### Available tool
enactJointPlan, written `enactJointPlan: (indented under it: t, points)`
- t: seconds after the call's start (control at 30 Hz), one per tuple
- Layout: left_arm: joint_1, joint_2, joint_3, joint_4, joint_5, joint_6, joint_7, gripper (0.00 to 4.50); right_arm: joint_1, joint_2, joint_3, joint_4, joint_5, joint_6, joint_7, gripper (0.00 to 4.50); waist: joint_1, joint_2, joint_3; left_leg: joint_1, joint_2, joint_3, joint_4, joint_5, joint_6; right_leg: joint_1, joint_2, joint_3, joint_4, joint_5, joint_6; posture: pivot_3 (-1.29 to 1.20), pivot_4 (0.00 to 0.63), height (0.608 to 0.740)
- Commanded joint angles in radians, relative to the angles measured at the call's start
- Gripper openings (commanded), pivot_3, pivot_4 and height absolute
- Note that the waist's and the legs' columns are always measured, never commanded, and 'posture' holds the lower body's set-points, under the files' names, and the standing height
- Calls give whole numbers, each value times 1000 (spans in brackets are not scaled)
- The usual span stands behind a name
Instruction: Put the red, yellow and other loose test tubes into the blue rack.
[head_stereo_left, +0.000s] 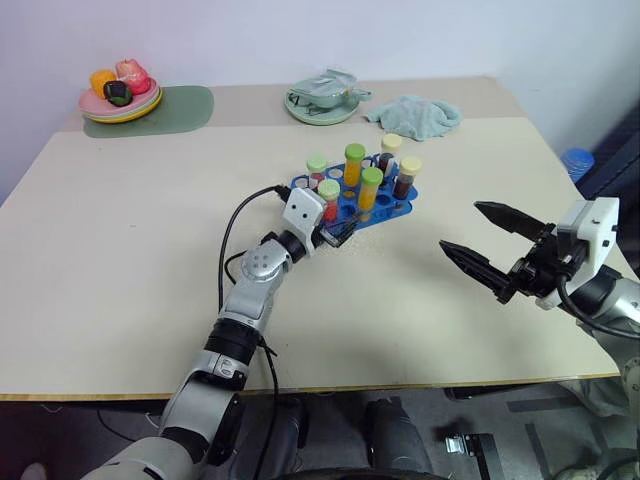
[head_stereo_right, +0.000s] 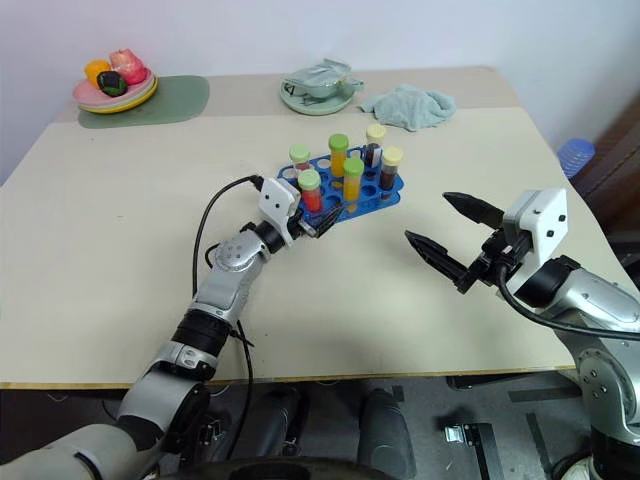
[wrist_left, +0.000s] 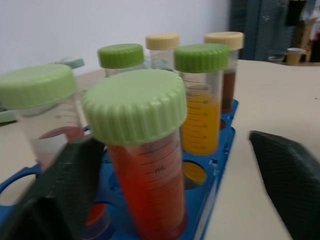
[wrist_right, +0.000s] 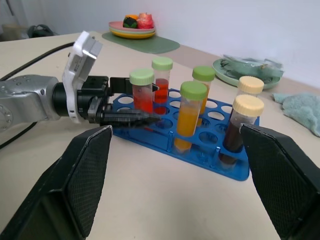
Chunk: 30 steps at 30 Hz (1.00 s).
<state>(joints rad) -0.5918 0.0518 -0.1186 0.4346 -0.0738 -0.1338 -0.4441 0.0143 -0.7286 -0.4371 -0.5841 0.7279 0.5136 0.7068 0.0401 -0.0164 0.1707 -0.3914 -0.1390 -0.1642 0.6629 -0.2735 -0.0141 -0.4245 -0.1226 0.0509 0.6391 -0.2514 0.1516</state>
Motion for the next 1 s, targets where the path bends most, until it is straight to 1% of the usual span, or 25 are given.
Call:
enactJointPlan:
  t: [0.03,0.1,0.17,0.27,0.37,0.43,0.47,0.53,0.6,0.67,0.73,0.83,1.0]
  points:
    - [10,-3,30,-95,-50,8,-16,4467,-20,-13,-9,-3,3,-21,10,4186,0,0,0,0,0,0,0,0,0,0,0,0,0,0,0,0,150,740]
    - [33,5,35,-163,-67,23,-25,4467,-25,-14,-1,9,-4,-27,23,4186,-1,0,0,0,0,0,0,0,0,0,0,0,0,0,0,0,150,740]
    - [75,8,60,-258,-150,56,-64,4467,-28,-22,4,29,-13,-35,49,4186,-1,0,0,0,0,0,0,0,0,0,0,0,0,0,0,0,150,740]
    - [142,50,80,-362,-150,87,-48,4467,-27,-31,11,67,-28,-51,84,4186,-3,0,0,0,0,0,0,0,0,0,0,0,0,0,0,0,150,740]
    - [259,128,120,-488,-143,158,-26,4467,-21,-26,36,131,-74,-100,116,4186,-4,1,-1,0,1,0,-1,0,0,0,1,0,0,0,0,0,150,740]
    - [335,184,146,-559,-196,198,-72,4467,-21,-8,53,181,-105,-137,123,4186,-4,1,-1,0,1,0,-1,0,0,0,1,0,0,0,0,0,150,740]
    - [370,212,157,-586,-200,196,-86,4467,-21,5,60,209,-123,-163,125,4186,-3,1,-1,1,1,0,-1,0,0,0,1,0,0,0,0,0,150,740]
    - [451,304,171,-663,-236,207,-177,4467,-16,34,67,272,-142,-216,142,4186,-2,1,-1,0,1,0,-1,0,0,0,1,0,0,0,0,0,150,740]
    - [545,384,213,-747,-342,245,-273,4467,-4,56,65,324,-162,-253,147,4186,0,2,0,0,1,0,-1,-1,1,0,1,0,-1,0,0,0,150,740]
    - [607,436,243,-794,-374,266,-297,4467,5,70,63,361,-178,-284,152,4186,1,2,-1,0,1,0,-1,-3,4,0,1,0,-1,0,-1,0,150,740]
    - [644,470,266,-826,-399,291,-311,4467,14,76,63,380,-186,-308,159,4186,0,3,-1,0,1,0,-1,-3,5,1,1,0,-2,0,-1,0,150,740]
    - [666,496,295,-857,-438,321,-320,4467,25,87,56,394,-186,-324,159,4186,-2,4,-1,1,2,0,-2,-3,5,1,1,0,-2,0,-1,0,150,740]
    - [675,523,304,-871,-438,330,-329,4467,48,97,52,396,-182,-337,161,4186,-2,4,-1,1,2,0,-2,-3,5,1,1,0,-2,0,-1,0,150,740]
